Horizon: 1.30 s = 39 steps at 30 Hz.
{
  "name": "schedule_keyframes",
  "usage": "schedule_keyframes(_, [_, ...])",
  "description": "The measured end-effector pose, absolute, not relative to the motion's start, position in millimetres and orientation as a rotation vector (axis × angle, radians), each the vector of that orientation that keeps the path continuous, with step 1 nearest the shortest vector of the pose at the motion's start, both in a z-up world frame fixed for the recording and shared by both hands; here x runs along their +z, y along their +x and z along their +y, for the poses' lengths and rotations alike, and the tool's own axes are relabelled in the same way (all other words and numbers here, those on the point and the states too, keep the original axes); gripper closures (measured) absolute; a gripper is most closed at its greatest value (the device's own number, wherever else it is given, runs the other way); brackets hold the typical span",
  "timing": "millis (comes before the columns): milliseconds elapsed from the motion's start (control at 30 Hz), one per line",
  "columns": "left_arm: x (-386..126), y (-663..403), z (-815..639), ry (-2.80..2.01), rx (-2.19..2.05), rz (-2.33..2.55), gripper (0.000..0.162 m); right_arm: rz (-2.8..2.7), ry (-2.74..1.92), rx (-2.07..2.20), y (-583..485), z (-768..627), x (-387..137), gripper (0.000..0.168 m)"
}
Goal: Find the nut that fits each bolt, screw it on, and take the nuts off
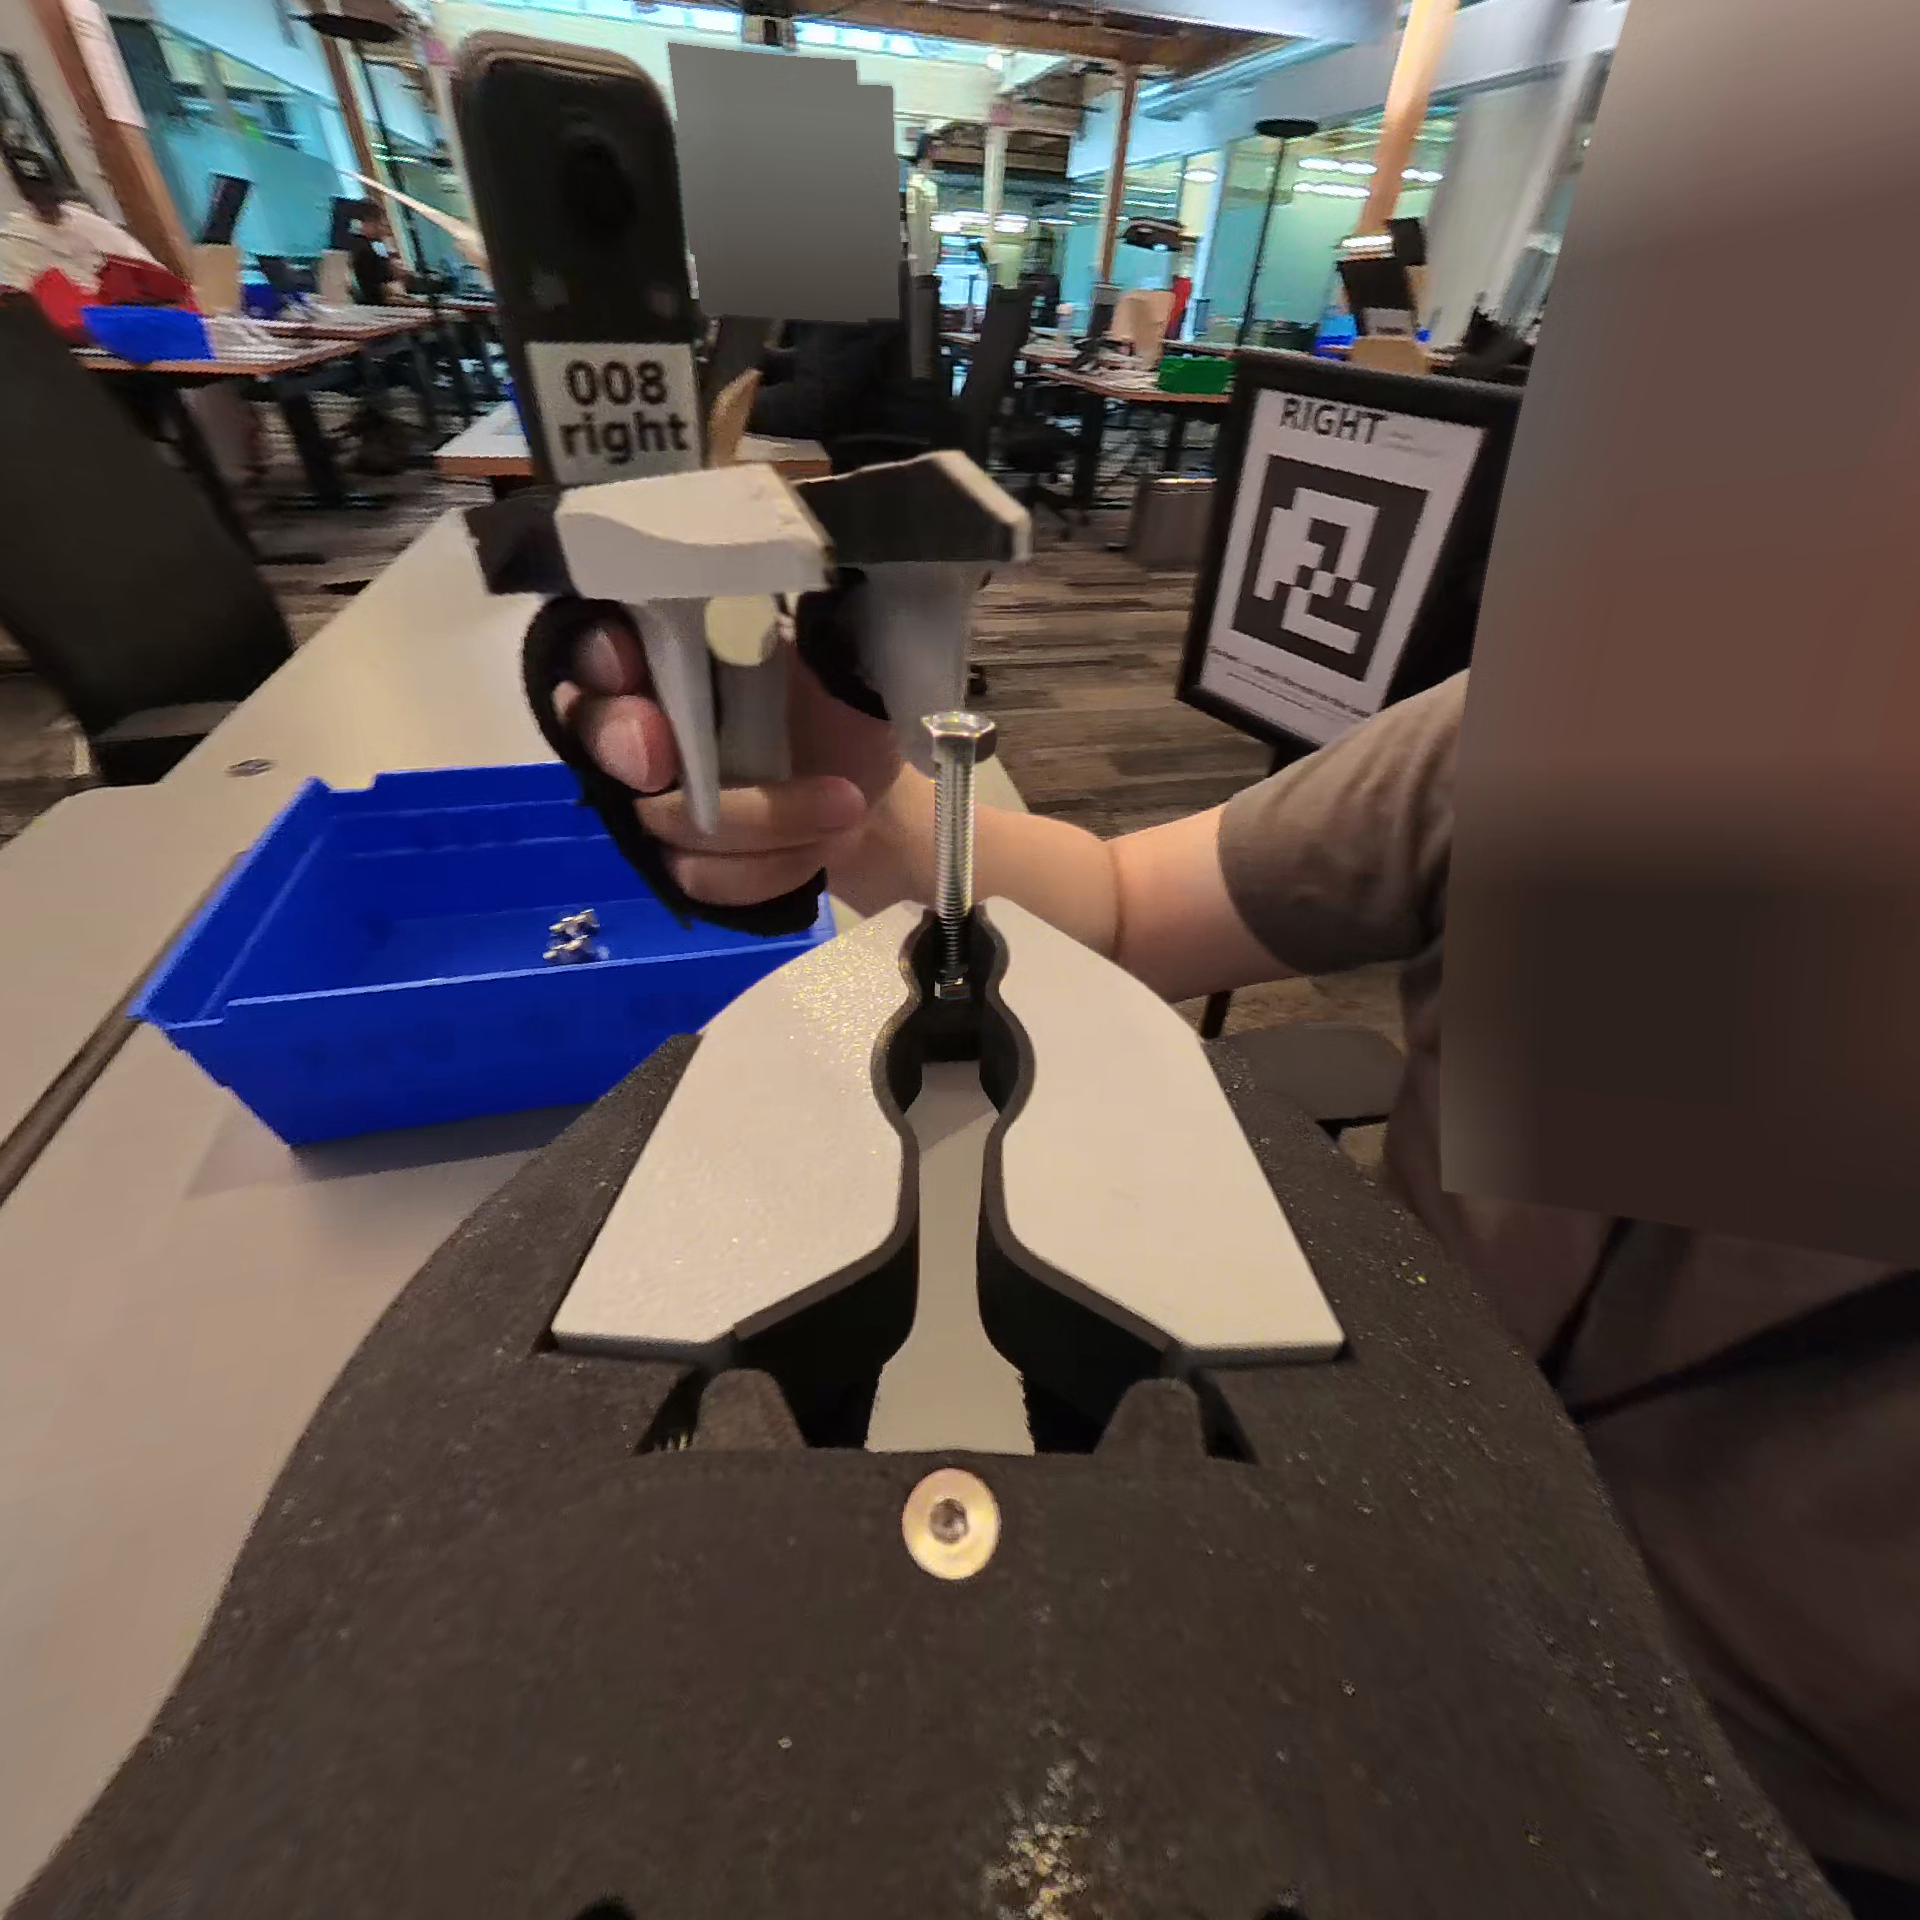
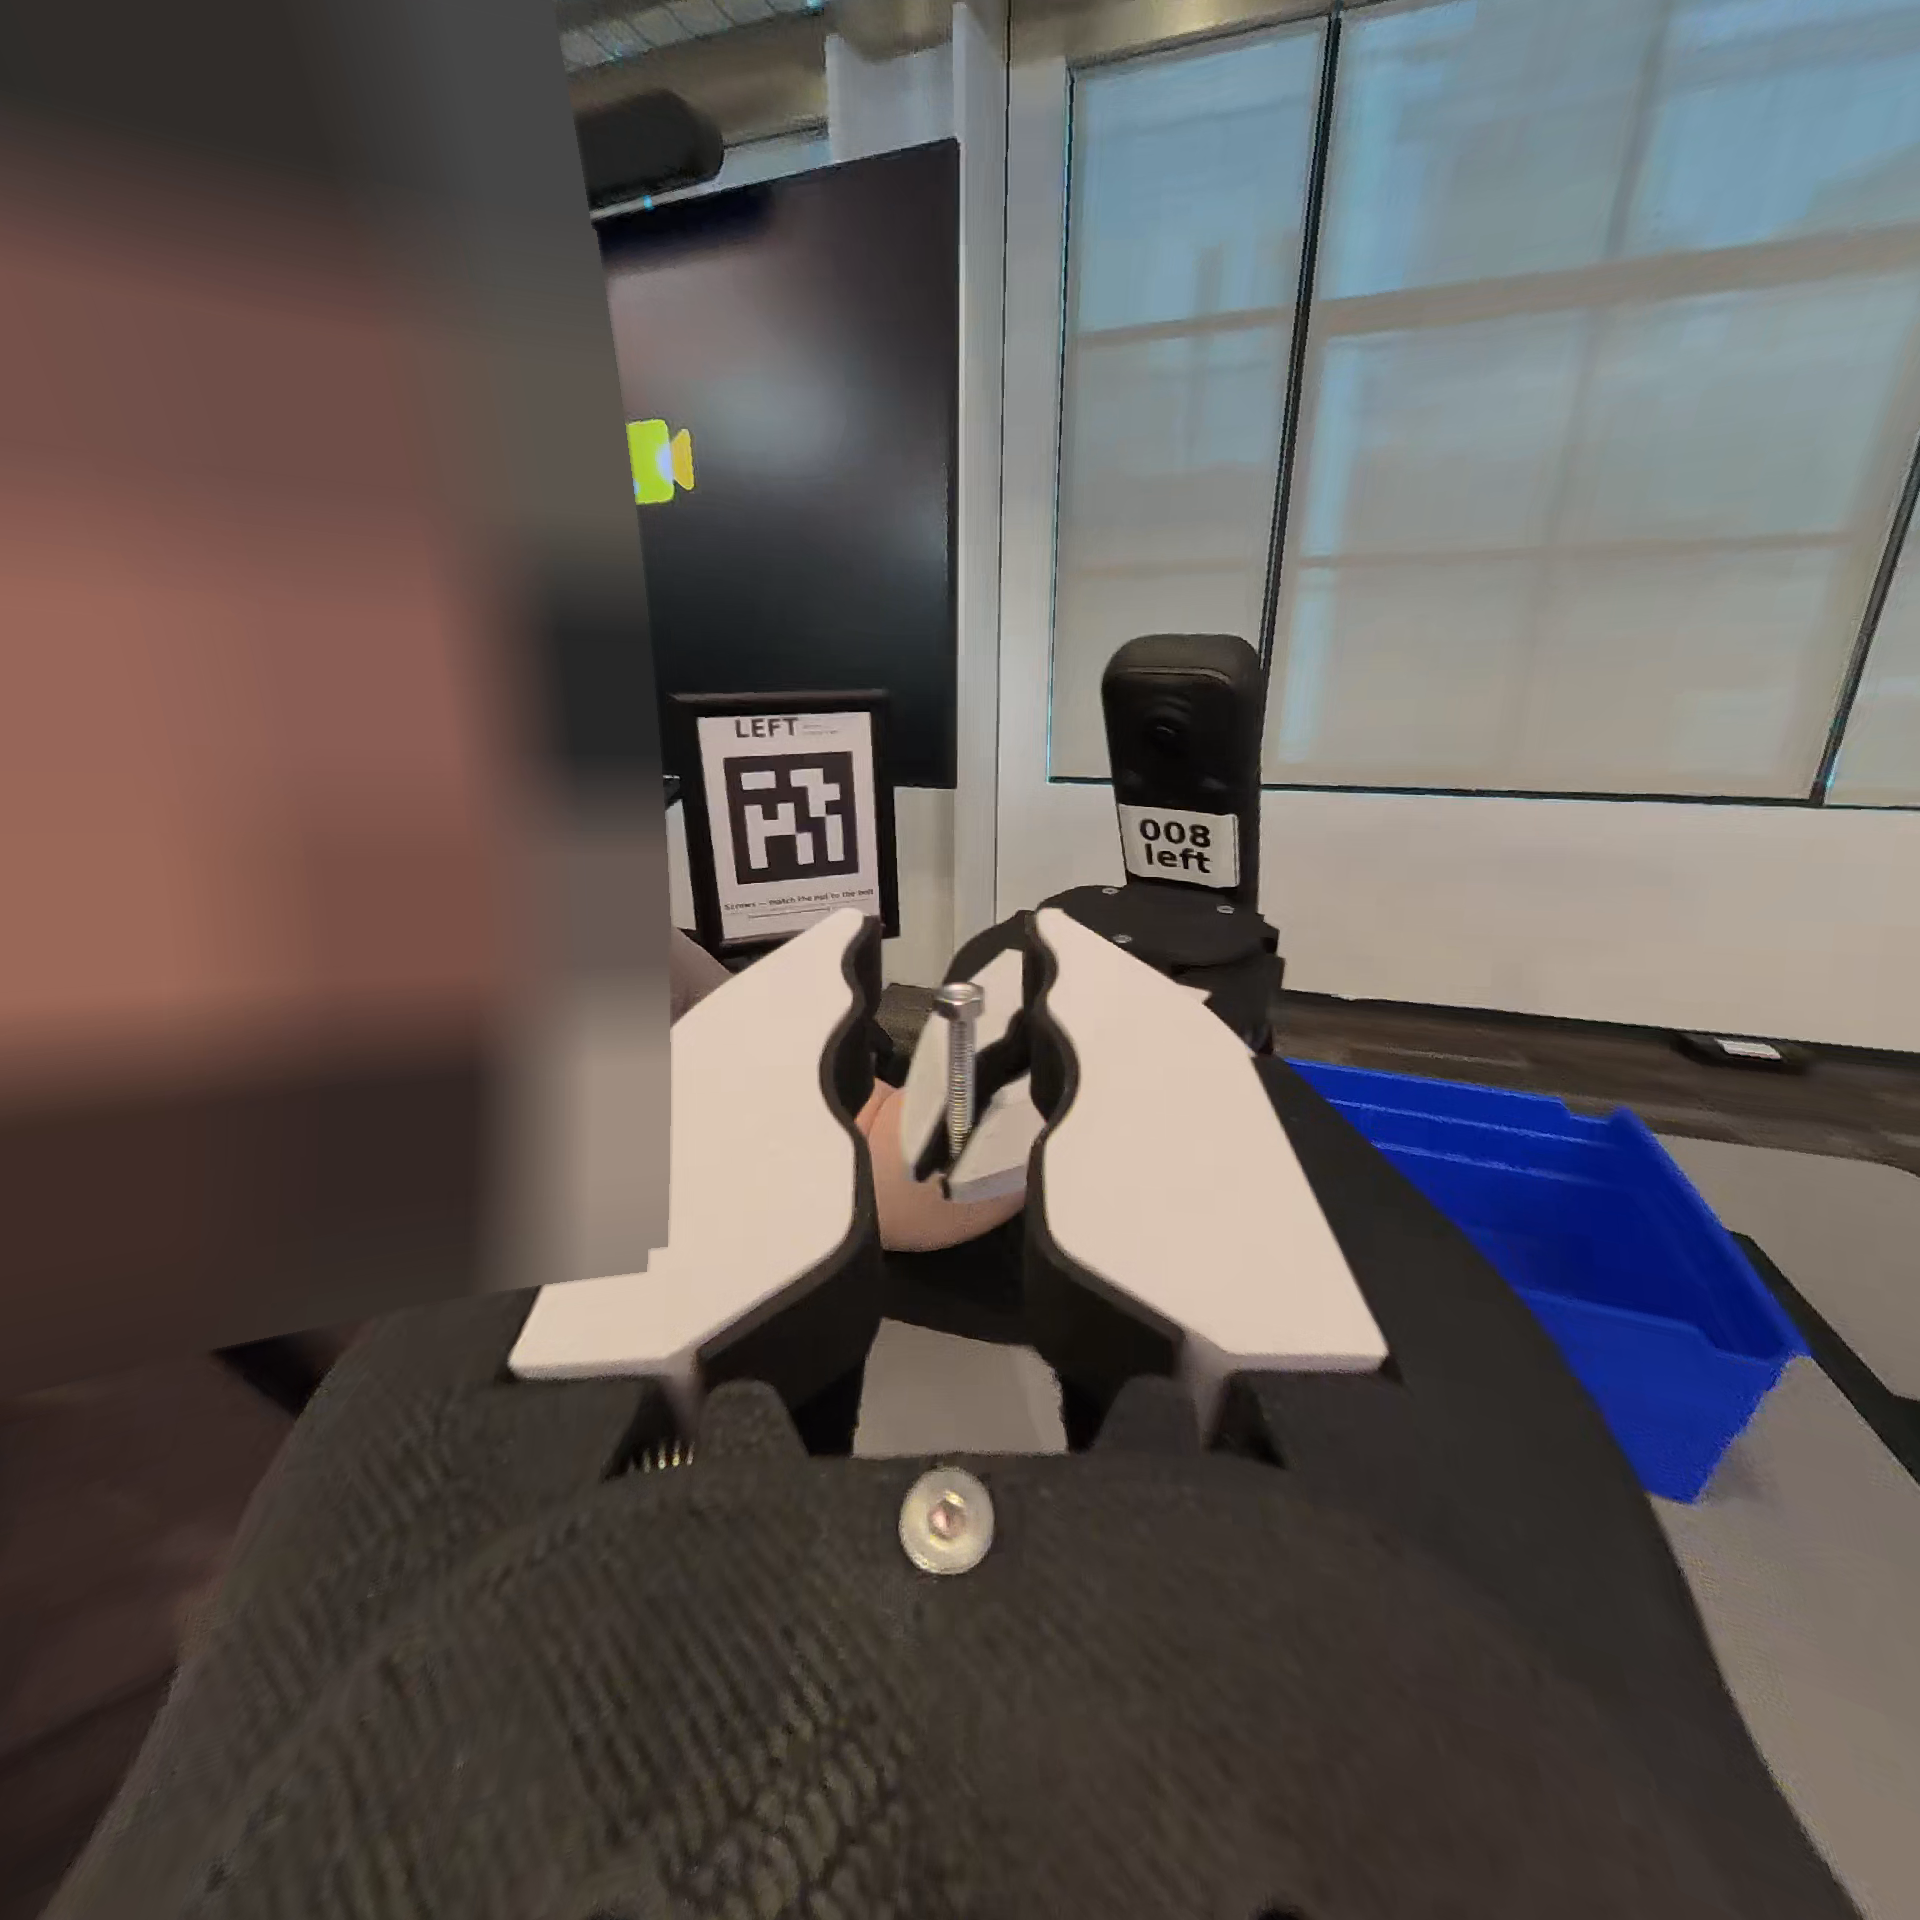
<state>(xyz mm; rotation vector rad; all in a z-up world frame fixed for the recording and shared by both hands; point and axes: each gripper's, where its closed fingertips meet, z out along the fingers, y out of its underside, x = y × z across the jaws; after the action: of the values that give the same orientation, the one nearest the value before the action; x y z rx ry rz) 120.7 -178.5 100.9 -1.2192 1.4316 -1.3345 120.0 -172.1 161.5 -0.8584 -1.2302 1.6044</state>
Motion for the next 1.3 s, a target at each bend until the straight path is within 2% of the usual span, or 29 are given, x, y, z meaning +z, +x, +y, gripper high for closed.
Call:
schedule_keyframes(833, [96, 125, -185, -1.223, -1.329, 1.458, 0.157, -1.369, -0.903, 1.531, 104, -180, 138, 0.157])
schedule_keyframes(1300, [86, 115, -128, -1.451, -1.022, 1.216, 0.157, -1.109, -1.290, 1.145, 95, -123, 128, 0.157])
